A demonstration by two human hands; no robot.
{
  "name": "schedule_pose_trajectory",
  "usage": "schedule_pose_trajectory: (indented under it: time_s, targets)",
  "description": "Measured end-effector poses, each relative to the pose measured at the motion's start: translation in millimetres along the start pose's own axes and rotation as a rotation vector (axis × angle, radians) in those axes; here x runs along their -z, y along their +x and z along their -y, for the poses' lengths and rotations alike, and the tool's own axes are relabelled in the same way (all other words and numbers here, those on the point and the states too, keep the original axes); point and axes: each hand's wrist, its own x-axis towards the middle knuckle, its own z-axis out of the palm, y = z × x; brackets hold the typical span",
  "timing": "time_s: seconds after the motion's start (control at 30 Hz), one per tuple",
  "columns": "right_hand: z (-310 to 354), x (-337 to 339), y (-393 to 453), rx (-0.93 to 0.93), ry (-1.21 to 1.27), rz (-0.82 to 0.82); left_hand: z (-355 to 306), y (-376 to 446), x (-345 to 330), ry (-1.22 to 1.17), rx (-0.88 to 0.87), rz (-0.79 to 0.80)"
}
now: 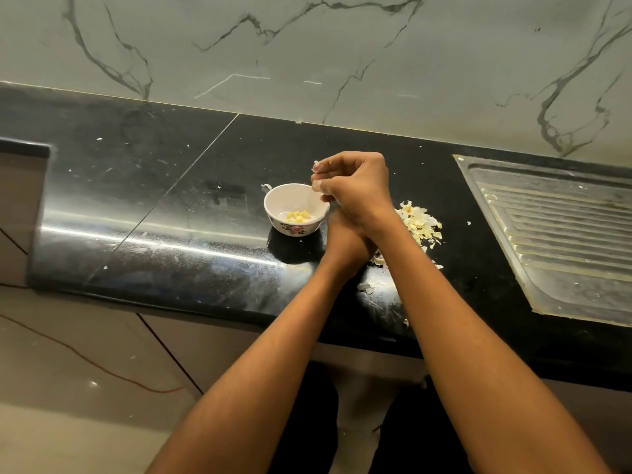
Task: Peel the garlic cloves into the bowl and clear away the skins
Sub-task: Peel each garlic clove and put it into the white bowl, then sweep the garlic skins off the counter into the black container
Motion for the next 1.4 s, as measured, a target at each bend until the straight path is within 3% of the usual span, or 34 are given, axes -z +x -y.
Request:
schedule_pose_trajectory:
  time_s: [0.07, 0.2, 0.37, 0.53, 0.67, 0.8, 0.93, 1.13, 1.3, 1.4]
  targets:
    - [-3, 10, -2, -0.002, 0.036, -0.068, 0, 1, 1, -0.005, -0.073, -0.032]
    - [-15, 42, -6, -0.049, 0.163, -0.261, 3, 5, 1, 0.098, -0.031, -0.007]
    - [-43, 82, -20, -0.051, -0.116, -0.429, -5, 5, -1, -0.011, -0.061, -0.076]
    - [-56, 94, -45, -0.014, -0.489, -0.297, -4, 6, 2, -0.133, -0.083, -0.040]
    - [-63, 83, -67, 0.171, -0.782, -0.097, -2, 8, 0, -0.189, -0.113, 0.024]
    - [-67, 62, -90, 0.371, -0.924, 0.118, -1, 11, 0, -0.185, -0.124, 0.044]
    - [-72, 58, -88, 0.331, -1.106, 0.304, -3, 10, 3, -0.146, -0.114, 0.044]
    - [-82, 78, -61, 0.304, -1.169, 0.177, -3, 9, 6, -0.085, -0.107, 0.097]
    - [-86, 117, -32, 0.270, -0.941, -0.017, -4, 12, 6, -0.038, -0.099, 0.097]
    - [-85, 135, -11, 0.075, -0.774, -0.068, -2, 12, 7, 0.008, -0.094, 0.106]
